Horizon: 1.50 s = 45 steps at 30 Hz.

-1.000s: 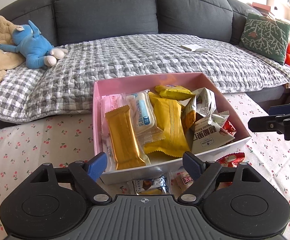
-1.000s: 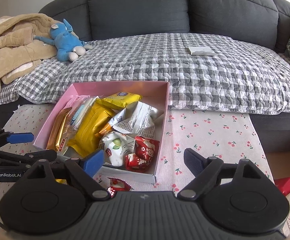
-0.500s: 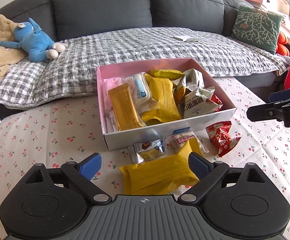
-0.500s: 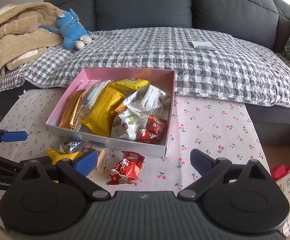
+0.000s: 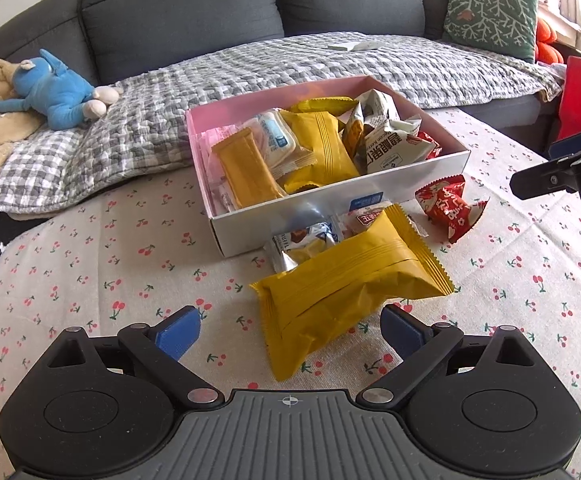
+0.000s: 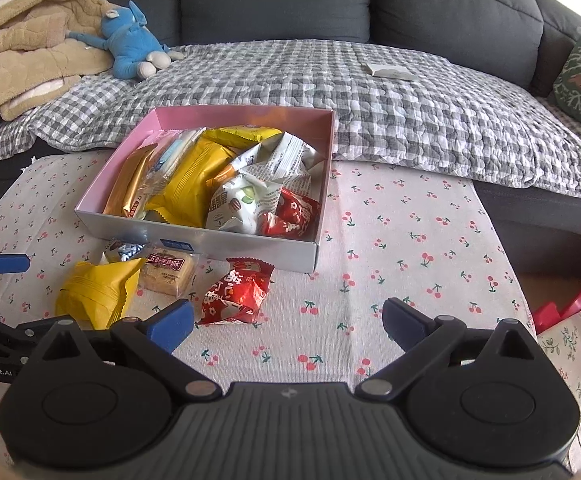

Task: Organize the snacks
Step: 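Withdraw both tools from the box back over the remaining packets, then grasp the large yellow packet with left tool while right tool grasps another red candy packet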

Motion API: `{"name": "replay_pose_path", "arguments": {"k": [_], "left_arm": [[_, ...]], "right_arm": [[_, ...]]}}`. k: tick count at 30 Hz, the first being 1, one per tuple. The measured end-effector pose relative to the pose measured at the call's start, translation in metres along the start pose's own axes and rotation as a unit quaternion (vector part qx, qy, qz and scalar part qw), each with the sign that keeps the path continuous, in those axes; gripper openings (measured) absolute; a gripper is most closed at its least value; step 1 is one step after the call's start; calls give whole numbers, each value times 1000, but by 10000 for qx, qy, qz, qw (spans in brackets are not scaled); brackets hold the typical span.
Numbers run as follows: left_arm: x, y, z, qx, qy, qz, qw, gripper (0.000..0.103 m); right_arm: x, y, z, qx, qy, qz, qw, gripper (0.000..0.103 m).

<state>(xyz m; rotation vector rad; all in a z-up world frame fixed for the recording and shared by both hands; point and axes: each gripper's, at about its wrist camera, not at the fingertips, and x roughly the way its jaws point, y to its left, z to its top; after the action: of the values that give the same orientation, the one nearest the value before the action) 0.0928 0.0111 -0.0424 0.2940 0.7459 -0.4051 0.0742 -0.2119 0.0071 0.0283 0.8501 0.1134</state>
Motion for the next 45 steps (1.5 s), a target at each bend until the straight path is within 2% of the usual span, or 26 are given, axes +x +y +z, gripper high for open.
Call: {"name": "replay_pose_path", "arguments": {"k": [5,13,17,24,28,33,36,39,42,45], "left_arm": [[6,-2,6,492,-101,-278,9984,98],[22,-11,10,665,-185,-834,9941,95],[27,-13,7,524,-15,-882,9947,86],[26,-3,6,-181,428,-494,9977,56],[21,1,6,-594,626,-462,9952,52],[16,1,8,-798,951,-522,9909,51],[13,-1,9,-774,1013,-598,9900,54],[14,-3,9,-692,913,-646,9913,58],[15,-3,7,-673,745,-656,9928,68],[16,-2,6,-641,633,-696,9935,71]], "right_arm": [[2,3,0,0,-29,70,10000,100],[19,8,2,-64,2,137,9999,99],[32,6,1,94,45,237,9997,97],[50,7,-2,243,187,340,9990,91],[53,12,-2,193,191,349,9990,84],[56,18,-3,69,235,373,9990,74],[57,17,-3,33,280,405,9988,63],[58,17,-3,-15,406,493,9980,38],[54,15,-4,-50,467,567,9973,35],[49,14,-7,-112,551,642,9964,34]]}}
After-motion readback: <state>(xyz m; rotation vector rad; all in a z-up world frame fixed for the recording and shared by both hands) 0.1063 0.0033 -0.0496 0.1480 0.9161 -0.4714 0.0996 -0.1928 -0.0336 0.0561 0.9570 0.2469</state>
